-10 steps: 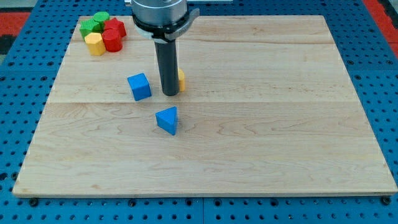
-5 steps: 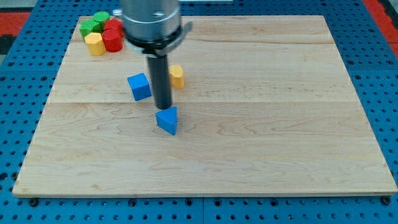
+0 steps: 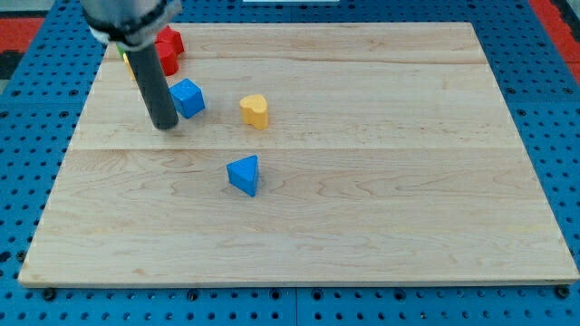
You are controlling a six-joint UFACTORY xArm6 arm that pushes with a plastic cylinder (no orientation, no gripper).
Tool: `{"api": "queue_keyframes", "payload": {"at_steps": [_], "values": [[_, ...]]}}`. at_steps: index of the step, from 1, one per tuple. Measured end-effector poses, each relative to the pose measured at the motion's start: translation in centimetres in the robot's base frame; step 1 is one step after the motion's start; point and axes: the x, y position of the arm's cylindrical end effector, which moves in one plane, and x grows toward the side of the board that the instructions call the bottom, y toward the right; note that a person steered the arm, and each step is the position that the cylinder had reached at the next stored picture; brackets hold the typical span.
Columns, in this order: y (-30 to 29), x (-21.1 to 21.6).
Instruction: Place the blue cube towards the bottom right side of the red circle
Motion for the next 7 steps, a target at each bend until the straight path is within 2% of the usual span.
{"api": "queue_keyframes", "payload": {"at_steps": [1, 2, 3, 4, 5, 6, 7], "values": [[4.2, -2.7], [0.0, -4.9], [-0.5, -9.2], [-0.2, -6.9], [4.5, -1.5], [10.5, -0.2], [14.6, -2.2]]}}
